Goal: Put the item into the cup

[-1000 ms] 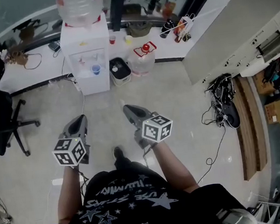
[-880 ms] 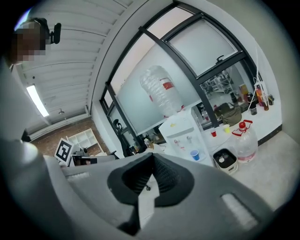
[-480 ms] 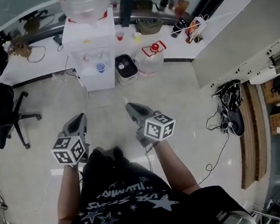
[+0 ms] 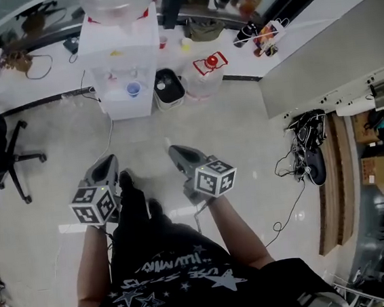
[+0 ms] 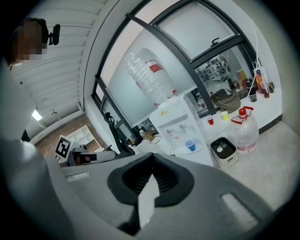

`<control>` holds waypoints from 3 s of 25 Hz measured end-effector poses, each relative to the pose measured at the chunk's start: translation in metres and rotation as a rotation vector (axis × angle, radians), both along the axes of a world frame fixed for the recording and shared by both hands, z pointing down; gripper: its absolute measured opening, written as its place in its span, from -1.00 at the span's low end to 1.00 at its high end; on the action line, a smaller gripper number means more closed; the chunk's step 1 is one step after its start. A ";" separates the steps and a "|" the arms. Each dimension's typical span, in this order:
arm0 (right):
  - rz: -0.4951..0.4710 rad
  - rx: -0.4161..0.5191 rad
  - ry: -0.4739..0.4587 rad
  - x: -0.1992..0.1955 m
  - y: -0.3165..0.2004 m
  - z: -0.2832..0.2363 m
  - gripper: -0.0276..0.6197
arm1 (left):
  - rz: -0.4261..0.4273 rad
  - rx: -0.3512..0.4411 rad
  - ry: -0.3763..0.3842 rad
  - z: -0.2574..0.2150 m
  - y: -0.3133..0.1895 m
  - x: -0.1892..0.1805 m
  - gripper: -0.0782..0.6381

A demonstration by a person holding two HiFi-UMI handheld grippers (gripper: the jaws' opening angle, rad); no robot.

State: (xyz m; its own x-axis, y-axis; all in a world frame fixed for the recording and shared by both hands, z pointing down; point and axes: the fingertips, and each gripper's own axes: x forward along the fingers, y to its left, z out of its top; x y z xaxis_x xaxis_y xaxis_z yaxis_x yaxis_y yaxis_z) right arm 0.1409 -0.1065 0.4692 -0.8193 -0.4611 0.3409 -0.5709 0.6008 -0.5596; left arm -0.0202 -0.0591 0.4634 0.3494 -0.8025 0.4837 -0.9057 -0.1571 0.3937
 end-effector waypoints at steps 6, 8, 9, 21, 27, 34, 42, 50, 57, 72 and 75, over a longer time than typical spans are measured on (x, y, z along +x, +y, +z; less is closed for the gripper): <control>0.005 -0.026 0.029 -0.036 -0.040 0.016 -0.91 | 0.032 -0.003 0.007 0.010 -0.041 -0.028 -0.76; 0.012 -0.036 0.036 -0.051 -0.055 0.021 -0.91 | 0.041 -0.014 0.004 0.015 -0.053 -0.042 -0.76; 0.016 -0.041 0.040 -0.059 -0.063 0.024 -0.91 | 0.043 -0.019 0.003 0.018 -0.059 -0.050 -0.76; 0.105 -0.108 0.099 -0.139 -0.163 0.067 -0.91 | 0.069 -0.084 0.055 0.061 -0.131 -0.137 -0.76; 0.143 -0.133 0.109 -0.163 -0.189 0.093 -0.91 | 0.168 -0.109 0.037 0.090 -0.153 -0.143 -0.76; 0.200 -0.153 0.072 -0.170 -0.222 0.132 -0.91 | 0.161 -0.130 0.056 0.124 -0.180 -0.148 -0.76; 0.199 -0.184 0.059 -0.167 -0.264 0.178 -0.91 | 0.117 -0.111 0.059 0.158 -0.214 -0.152 -0.76; 0.143 -0.182 0.068 -0.178 -0.292 0.207 -0.91 | 0.045 -0.110 0.074 0.190 -0.233 -0.161 -0.76; 0.154 -0.199 0.063 -0.180 -0.310 0.230 -0.91 | 0.008 -0.123 0.092 0.209 -0.239 -0.164 -0.76; 0.149 -0.198 0.086 -0.187 -0.338 0.255 -0.91 | 0.005 -0.072 0.107 0.212 -0.261 -0.159 -0.76; 0.154 -0.202 0.100 -0.187 -0.340 0.260 -0.91 | 0.008 -0.073 0.103 0.213 -0.266 -0.157 -0.76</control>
State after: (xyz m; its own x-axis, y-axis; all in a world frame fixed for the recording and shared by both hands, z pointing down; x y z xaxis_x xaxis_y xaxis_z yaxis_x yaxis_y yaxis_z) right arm -0.0465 -0.4461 0.7296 -0.7022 -0.4923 0.5143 -0.7056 0.3843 -0.5954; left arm -0.1772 -0.3249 0.6766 0.4070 -0.7634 0.5016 -0.8584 -0.1320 0.4956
